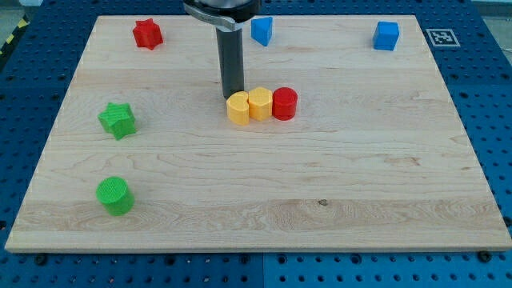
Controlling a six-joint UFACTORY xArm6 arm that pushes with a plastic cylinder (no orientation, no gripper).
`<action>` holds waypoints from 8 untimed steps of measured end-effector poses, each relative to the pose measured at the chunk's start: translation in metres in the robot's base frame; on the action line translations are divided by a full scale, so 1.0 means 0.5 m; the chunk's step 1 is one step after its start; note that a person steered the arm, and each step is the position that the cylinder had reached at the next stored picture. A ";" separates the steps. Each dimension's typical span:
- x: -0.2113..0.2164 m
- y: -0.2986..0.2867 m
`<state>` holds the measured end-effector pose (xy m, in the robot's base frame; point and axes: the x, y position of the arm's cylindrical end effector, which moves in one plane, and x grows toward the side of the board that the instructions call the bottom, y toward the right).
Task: Move your hand to the left of the green star
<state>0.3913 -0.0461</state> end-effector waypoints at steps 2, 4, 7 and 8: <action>0.002 -0.375; 0.067 -0.470; 0.116 -0.476; 0.116 -0.476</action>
<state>0.4495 -0.2841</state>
